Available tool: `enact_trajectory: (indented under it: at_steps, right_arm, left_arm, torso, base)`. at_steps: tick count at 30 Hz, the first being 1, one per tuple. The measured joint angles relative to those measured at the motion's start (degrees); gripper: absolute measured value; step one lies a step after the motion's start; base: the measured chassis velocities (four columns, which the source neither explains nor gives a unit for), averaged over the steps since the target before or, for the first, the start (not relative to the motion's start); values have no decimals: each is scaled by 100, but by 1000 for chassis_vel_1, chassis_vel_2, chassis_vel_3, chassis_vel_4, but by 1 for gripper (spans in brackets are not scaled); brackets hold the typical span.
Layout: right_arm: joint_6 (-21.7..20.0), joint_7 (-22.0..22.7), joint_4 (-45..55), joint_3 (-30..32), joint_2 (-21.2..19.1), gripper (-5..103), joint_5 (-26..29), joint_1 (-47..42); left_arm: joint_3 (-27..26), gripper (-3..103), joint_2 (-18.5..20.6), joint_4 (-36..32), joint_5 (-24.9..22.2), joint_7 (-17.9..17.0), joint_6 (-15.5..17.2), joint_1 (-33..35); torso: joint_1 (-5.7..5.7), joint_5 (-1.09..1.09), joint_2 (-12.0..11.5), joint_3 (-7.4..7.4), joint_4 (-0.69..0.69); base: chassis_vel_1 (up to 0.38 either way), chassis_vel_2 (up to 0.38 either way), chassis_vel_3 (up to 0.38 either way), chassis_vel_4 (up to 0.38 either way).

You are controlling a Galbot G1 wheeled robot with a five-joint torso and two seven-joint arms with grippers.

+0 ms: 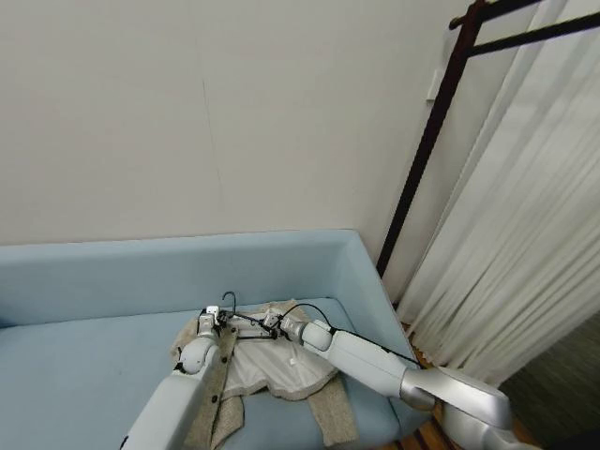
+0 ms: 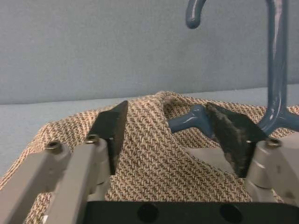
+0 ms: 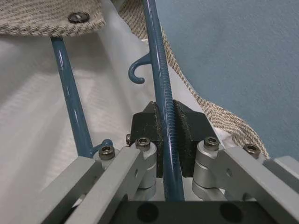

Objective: Pick up the clothes from the sofa and hang them on the clothes hanger.

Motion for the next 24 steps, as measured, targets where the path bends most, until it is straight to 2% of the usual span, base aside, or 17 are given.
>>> enact_trajectory:
  at_steps: [2,5,6,7,8,9,12,15,18,24]
  right_arm:
    - [-4,0,-4,4,-5,8,0,-1]
    - [-43,27,-101,42,-32,8,10,-2]
    - [-43,27,-101,42,-32,8,10,-2]
    - [-59,38,-129,59,-47,8,6,-2]
    - [-54,30,-126,59,-32,8,11,-3]
    - [-56,33,-160,67,-44,8,10,1]
    - [-51,7,-202,73,-34,8,12,2]
    - [-33,-6,-240,97,-29,8,23,4]
    - [-27,-15,-228,97,-39,8,27,4]
    - [-12,-32,-183,61,-48,8,28,7]
  left_arm:
    - [0,57,2,-55,0,-44,1,32]
    - [-69,73,25,-389,3,-298,21,277]
    - [-69,73,25,-389,3,-298,21,277]
    - [-113,79,34,-514,2,-348,14,400]
    - [-110,85,16,-601,-9,-332,-8,474]
    - [-153,85,18,-665,-11,-348,-37,566]
    - [-164,94,21,-708,-23,-261,-125,662]
    - [-175,100,34,-589,-45,-155,-198,677]
    - [-170,100,13,-458,-121,-154,-199,578]
    - [-55,100,-110,-99,-458,-184,-24,172]
  torso:
    - [0,0,0,0,0]
    - [-1,3,0,-1,5]
    - [-1,3,0,-1,5]
    - [-1,-1,0,0,0]
    - [0,-1,0,0,2]
    - [-1,2,0,-1,2]
    - [-1,0,0,0,1]
    - [-1,0,0,0,2]
    - [-1,0,0,0,1]
    - [-1,1,0,0,-1]
  base:
    - [0,0,0,0]
    - [0,0,0,0]
    - [0,0,0,0]
    - [0,0,0,0]
    - [0,0,0,0]
    - [0,0,0,0]
    - [0,0,0,0]
    - [0,0,0,0]
    - [0,0,0,0]
    - [0,0,0,0]
